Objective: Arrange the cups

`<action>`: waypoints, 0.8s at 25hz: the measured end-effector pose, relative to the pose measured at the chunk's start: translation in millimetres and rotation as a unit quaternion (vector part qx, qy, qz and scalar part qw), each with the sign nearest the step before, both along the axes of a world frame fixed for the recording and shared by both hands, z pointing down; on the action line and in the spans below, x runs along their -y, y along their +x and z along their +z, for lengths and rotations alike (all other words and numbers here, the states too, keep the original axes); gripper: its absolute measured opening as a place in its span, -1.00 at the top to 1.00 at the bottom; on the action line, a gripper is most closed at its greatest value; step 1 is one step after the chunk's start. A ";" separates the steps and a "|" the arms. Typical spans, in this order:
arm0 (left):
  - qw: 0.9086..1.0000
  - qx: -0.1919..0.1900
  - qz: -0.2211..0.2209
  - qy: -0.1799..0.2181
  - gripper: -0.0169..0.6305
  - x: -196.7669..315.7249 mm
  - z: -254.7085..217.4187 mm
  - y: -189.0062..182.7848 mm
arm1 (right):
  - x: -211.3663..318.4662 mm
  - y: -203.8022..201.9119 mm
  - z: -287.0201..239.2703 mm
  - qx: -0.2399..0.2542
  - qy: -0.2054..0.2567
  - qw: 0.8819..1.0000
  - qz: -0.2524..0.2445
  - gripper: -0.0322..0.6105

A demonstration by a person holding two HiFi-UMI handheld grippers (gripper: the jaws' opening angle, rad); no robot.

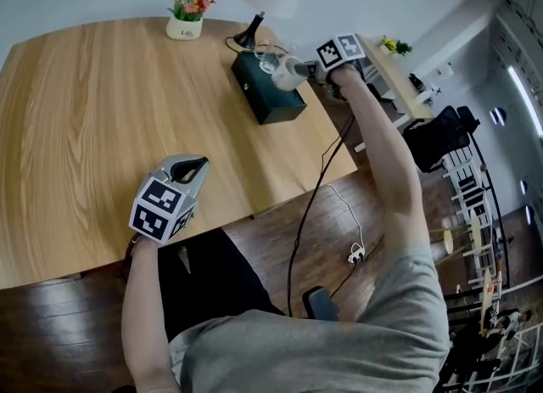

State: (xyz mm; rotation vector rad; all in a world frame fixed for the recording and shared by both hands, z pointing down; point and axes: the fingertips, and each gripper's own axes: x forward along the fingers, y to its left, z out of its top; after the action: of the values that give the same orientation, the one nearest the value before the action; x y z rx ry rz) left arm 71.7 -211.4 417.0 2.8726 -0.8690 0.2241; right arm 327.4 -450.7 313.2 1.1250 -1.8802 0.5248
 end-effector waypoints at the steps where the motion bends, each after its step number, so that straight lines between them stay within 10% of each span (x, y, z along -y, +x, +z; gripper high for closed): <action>1: 1.000 -0.001 -0.001 0.000 0.91 0.2 -0.5 0.1 | 0.0 11.0 3.5 -0.003 -0.003 1.000 0.010 0.77; 20: 1.000 -0.004 -0.009 -0.002 0.91 2.3 -1.1 -1.0 | 21.7 41.9 41.4 0.037 -0.024 0.998 0.046 0.65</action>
State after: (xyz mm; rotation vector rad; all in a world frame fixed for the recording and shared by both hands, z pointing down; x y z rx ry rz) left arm 70.7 -213.8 415.9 2.8578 -0.8919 0.2135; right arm 369.3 -472.4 354.5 1.1785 -1.8756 0.6687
